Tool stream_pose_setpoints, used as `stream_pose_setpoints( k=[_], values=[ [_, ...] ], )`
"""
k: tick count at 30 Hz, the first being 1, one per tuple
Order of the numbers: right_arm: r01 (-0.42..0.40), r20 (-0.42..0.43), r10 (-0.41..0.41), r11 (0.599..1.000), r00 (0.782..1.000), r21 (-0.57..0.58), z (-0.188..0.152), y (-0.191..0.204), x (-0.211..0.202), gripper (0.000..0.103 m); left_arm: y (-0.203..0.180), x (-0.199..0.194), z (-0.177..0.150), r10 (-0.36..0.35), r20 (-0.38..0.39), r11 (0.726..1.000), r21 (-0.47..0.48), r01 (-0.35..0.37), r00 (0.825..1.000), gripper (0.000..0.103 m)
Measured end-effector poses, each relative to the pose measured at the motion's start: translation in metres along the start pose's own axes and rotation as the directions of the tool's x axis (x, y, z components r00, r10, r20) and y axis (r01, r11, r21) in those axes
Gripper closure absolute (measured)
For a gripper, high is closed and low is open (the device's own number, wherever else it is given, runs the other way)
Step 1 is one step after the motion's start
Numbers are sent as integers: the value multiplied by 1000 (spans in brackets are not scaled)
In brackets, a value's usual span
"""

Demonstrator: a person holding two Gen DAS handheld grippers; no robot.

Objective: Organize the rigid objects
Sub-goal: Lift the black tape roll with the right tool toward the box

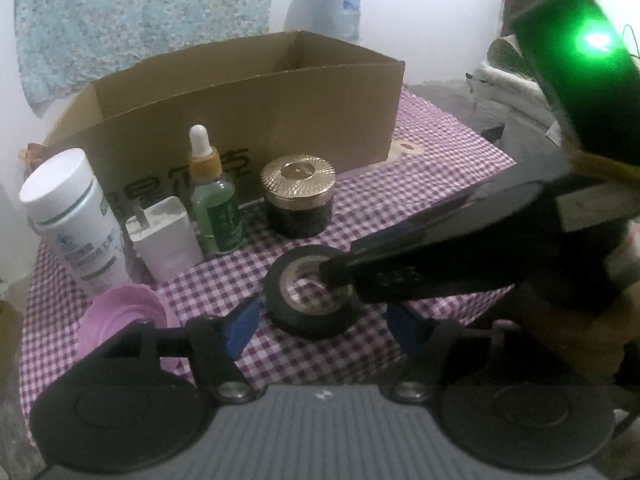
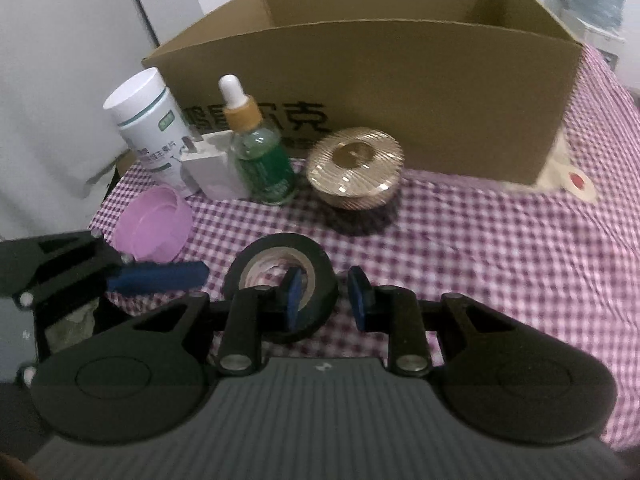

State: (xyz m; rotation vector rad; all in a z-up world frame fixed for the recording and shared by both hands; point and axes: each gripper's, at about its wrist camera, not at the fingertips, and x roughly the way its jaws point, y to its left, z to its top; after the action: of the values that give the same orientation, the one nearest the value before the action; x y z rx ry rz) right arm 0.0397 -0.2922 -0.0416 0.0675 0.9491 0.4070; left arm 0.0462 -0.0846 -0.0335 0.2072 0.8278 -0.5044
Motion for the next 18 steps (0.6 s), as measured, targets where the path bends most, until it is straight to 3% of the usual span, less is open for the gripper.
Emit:
stream_pose_setpoints(
  k=[6, 10, 18],
  values=[
    [-25, 10, 24, 998, 1000, 55, -5, -9, -4, 78, 0, 14, 2, 6, -38, 1000, 21, -5, 999, 29],
    [-32, 8, 32, 998, 999, 52, -5, -8, -1, 78, 1, 22, 4, 8, -52, 1000, 15, -7, 999, 36],
    [-45, 18, 44, 998, 999, 52, -6, -11, -6, 79, -3, 27, 6, 19, -34, 1000, 25, -18, 999, 37]
  ],
)
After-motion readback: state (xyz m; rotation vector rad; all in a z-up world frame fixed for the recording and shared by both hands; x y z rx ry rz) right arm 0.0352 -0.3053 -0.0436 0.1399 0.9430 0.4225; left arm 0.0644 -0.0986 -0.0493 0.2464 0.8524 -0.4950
